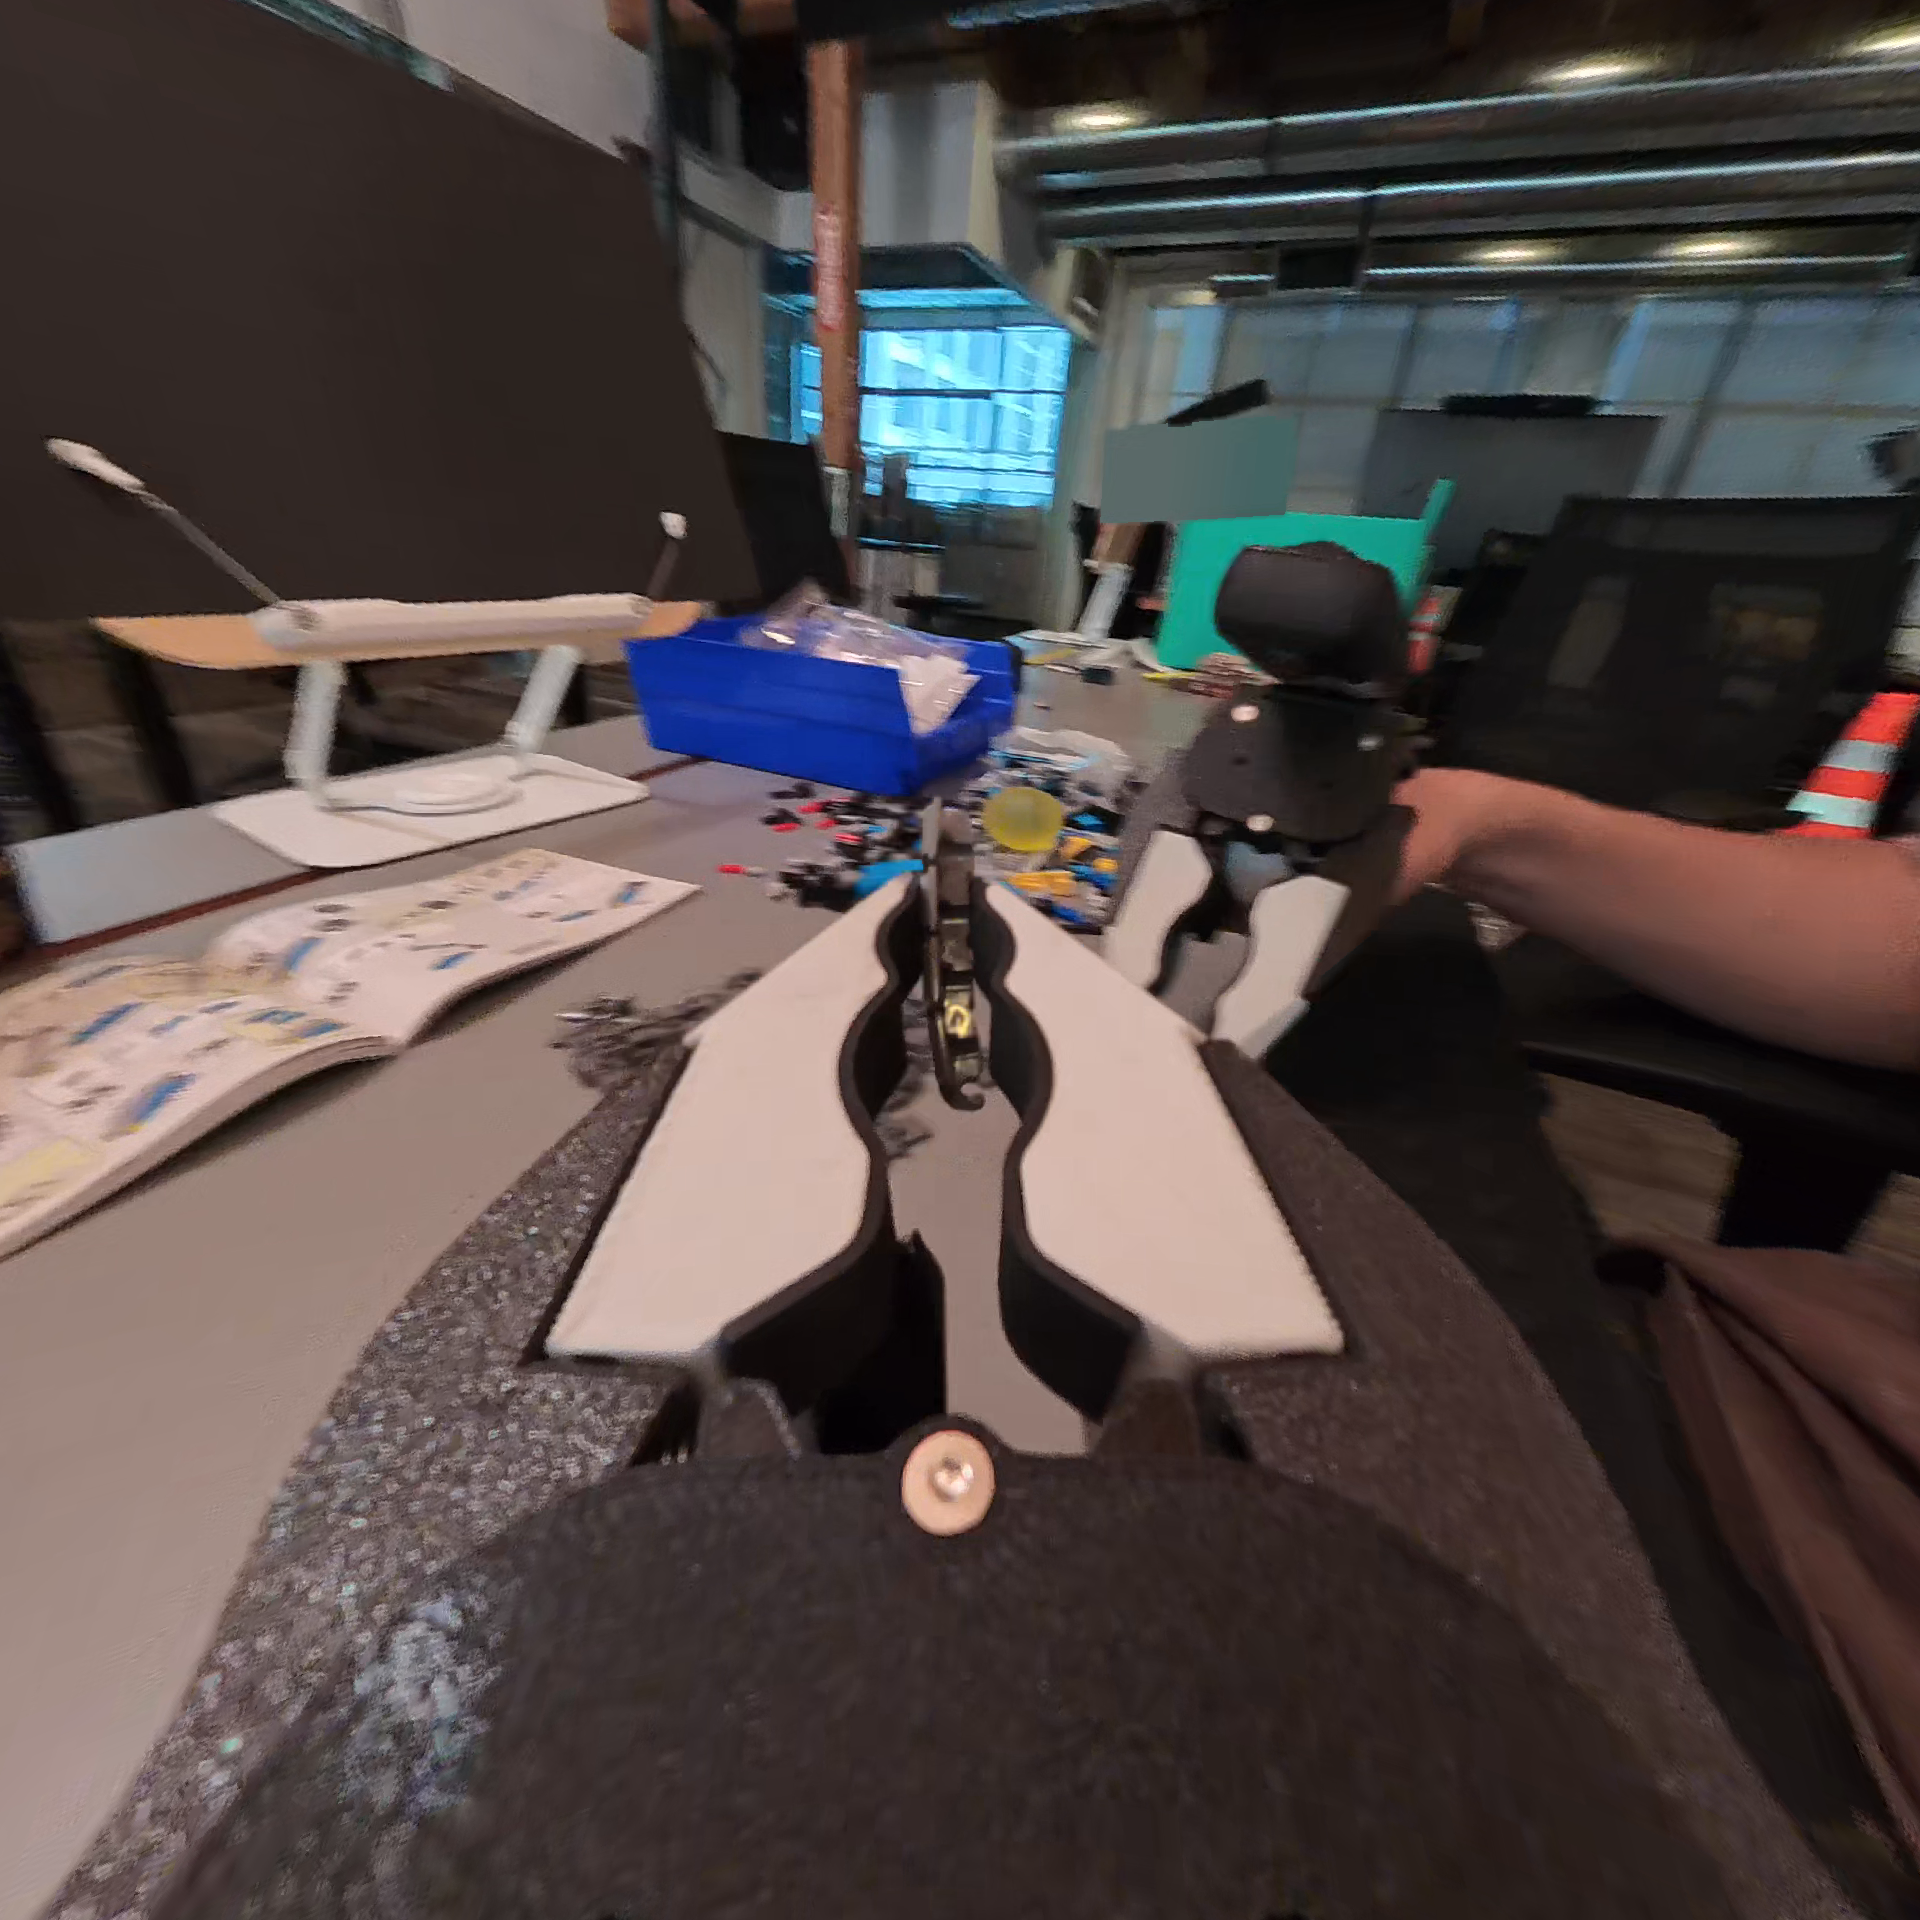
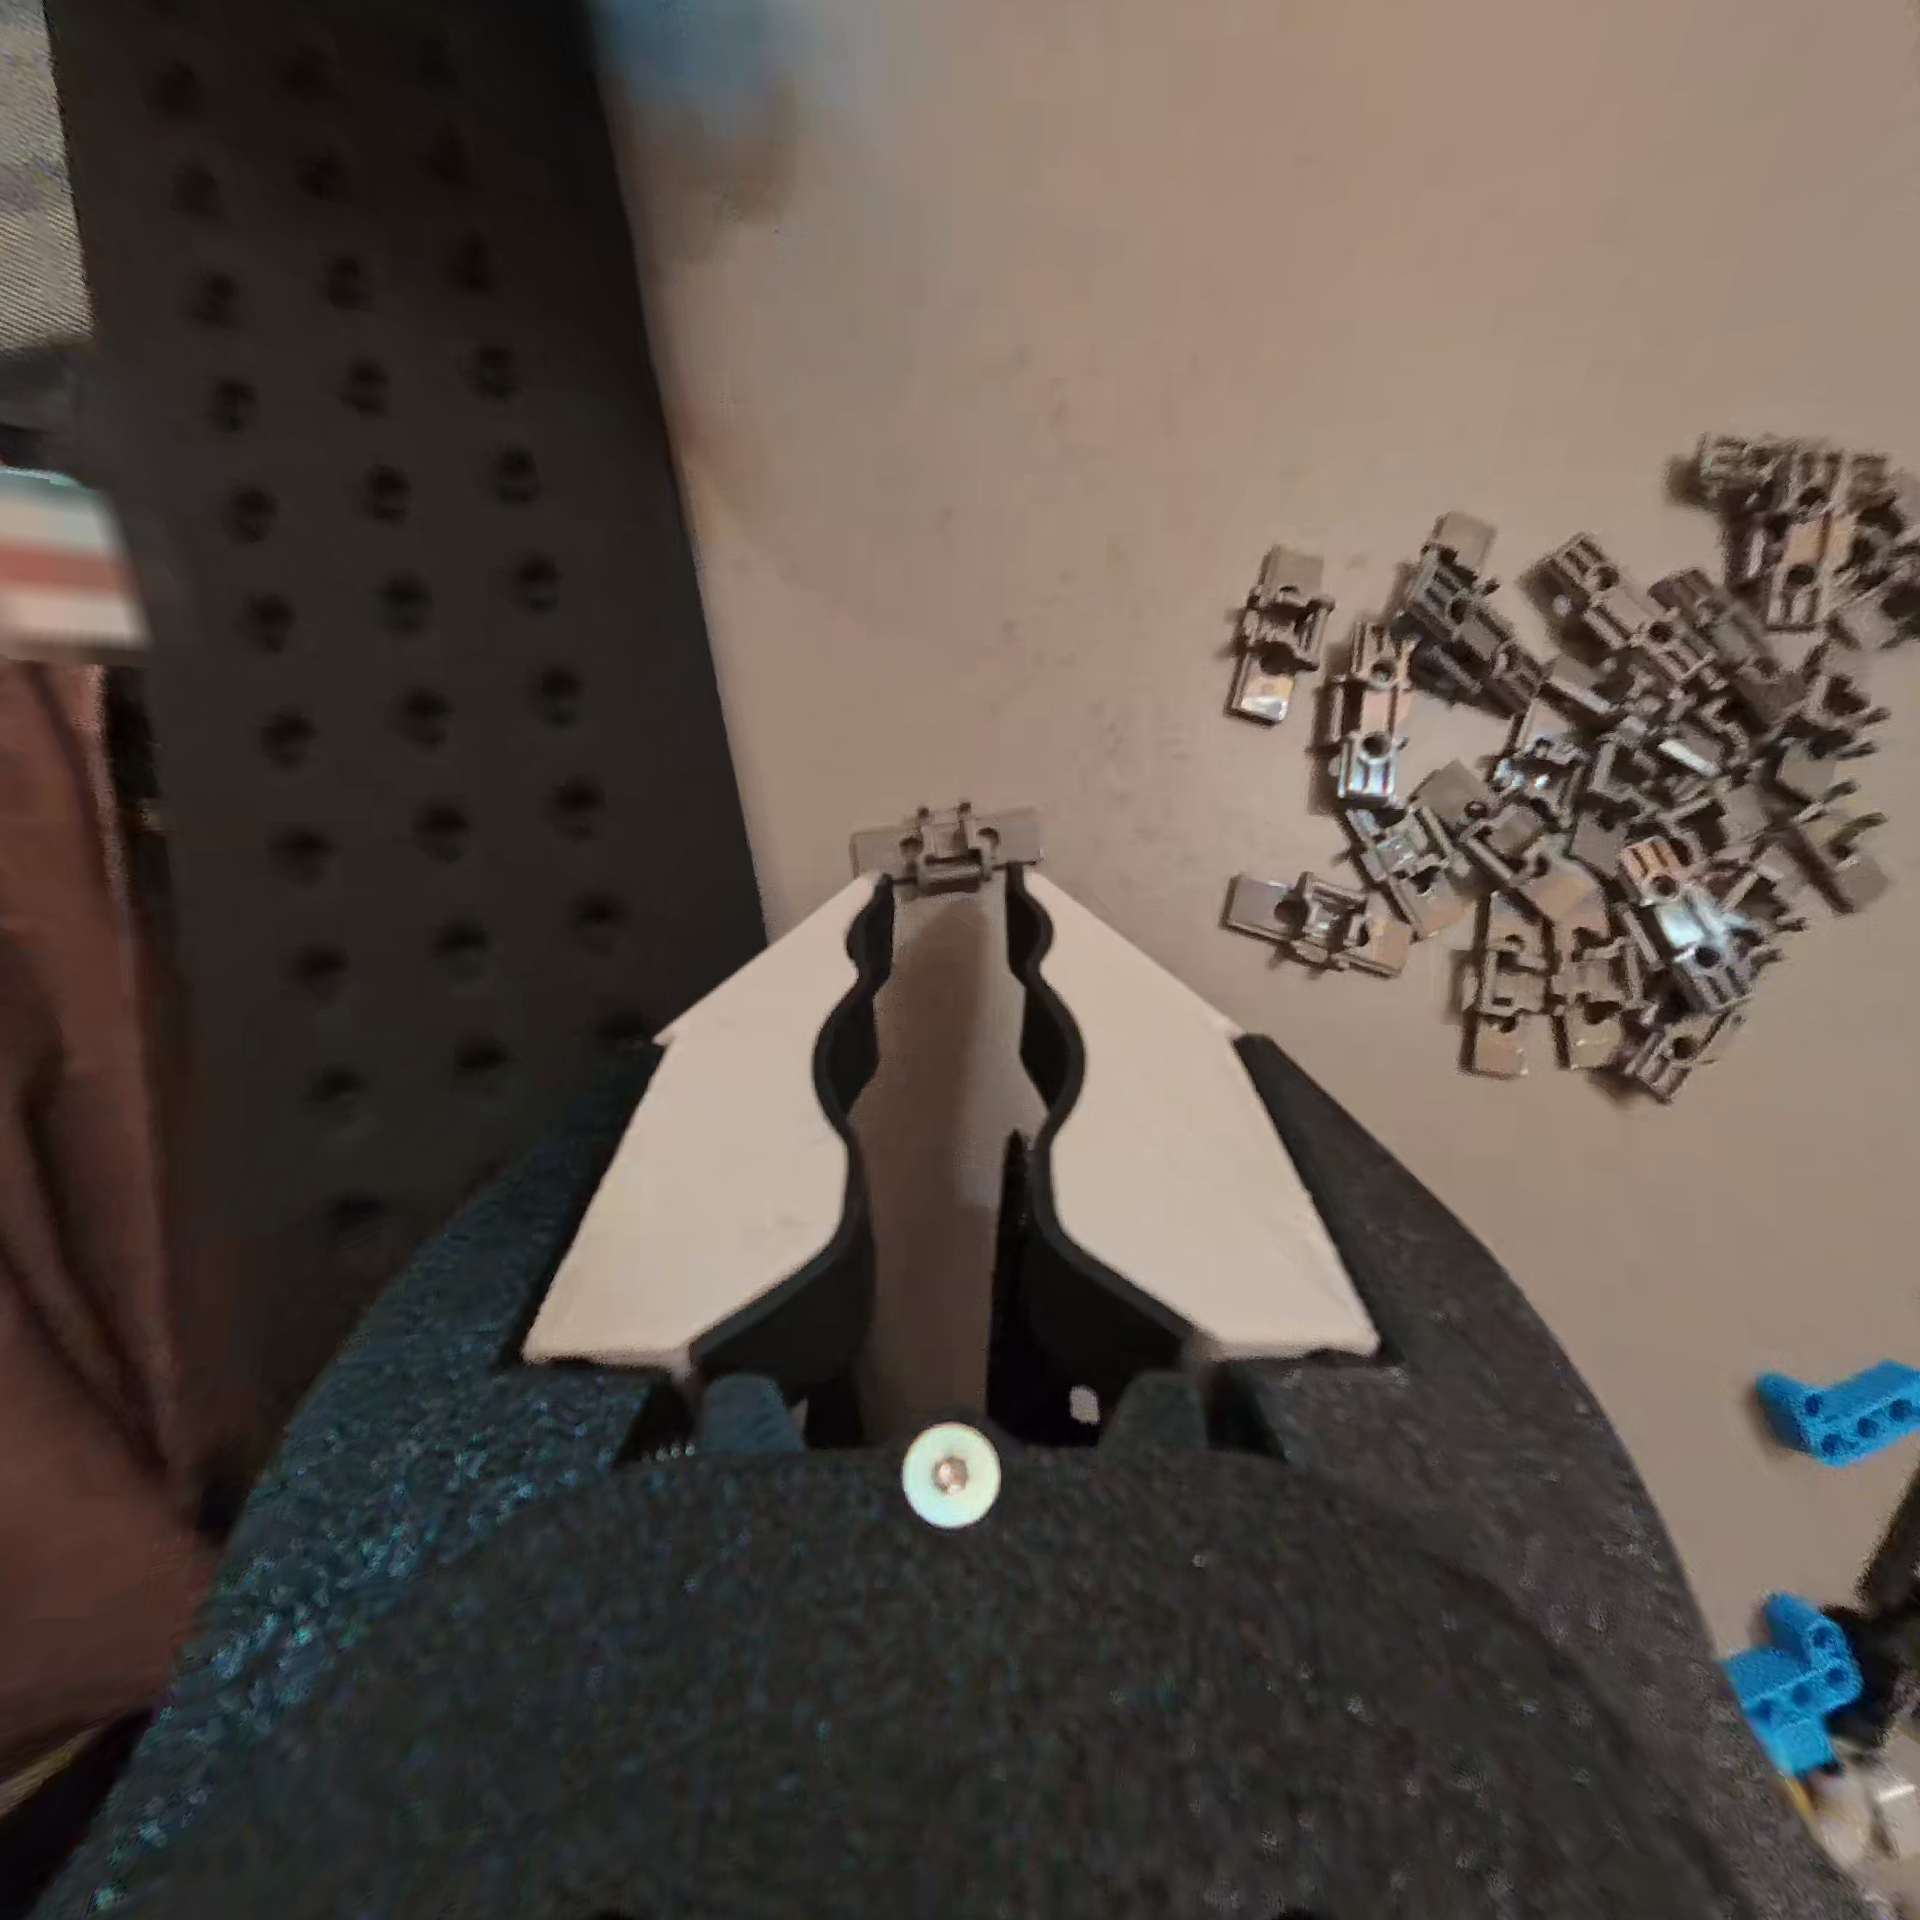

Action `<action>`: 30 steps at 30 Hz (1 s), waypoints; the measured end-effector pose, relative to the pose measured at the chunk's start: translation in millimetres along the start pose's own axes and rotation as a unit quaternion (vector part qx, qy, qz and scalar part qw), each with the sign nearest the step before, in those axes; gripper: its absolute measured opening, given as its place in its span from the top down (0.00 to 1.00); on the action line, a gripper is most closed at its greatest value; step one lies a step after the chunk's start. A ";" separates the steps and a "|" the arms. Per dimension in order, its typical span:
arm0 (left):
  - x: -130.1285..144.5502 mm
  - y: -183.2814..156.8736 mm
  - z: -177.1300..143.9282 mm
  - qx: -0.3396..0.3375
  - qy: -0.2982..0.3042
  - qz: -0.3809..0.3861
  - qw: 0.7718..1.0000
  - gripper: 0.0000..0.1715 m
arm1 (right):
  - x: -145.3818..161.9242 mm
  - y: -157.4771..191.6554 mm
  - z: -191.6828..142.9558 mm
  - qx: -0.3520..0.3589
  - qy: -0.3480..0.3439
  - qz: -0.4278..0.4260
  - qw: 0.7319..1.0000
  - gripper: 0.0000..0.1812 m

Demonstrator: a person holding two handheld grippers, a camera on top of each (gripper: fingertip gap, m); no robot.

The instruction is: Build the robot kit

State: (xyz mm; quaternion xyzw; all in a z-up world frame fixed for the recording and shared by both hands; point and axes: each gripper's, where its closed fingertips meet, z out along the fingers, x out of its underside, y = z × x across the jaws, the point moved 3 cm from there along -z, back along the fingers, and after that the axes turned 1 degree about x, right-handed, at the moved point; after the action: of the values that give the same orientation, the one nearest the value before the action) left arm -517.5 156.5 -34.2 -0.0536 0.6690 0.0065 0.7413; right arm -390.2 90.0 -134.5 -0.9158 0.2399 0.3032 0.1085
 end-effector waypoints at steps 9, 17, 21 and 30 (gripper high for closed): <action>30.5 -36.1 16.0 0.157 0.104 -0.040 0.981 0.96 | -5.0 2.0 15.7 -0.053 -0.049 -0.002 0.997 0.92; 45.0 -33.0 23.3 0.162 0.153 -0.065 0.973 0.96 | -45.9 -6.5 -7.4 0.226 -0.142 -0.195 0.944 0.92; 61.4 -20.0 31.5 0.108 0.213 -0.063 0.969 0.96 | -53.1 -6.6 -7.8 0.389 -0.079 -0.342 0.851 0.92; 87.3 -16.3 36.8 0.077 0.305 -0.065 0.947 0.96 | -47.5 -5.3 11.1 0.428 -0.008 -0.413 0.804 0.92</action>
State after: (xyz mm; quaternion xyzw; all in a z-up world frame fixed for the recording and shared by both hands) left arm -470.6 138.2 -116.1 -0.0392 0.8567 -0.1097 0.5025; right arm -426.4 116.2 -114.1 -0.7866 -0.0564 0.1031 0.6062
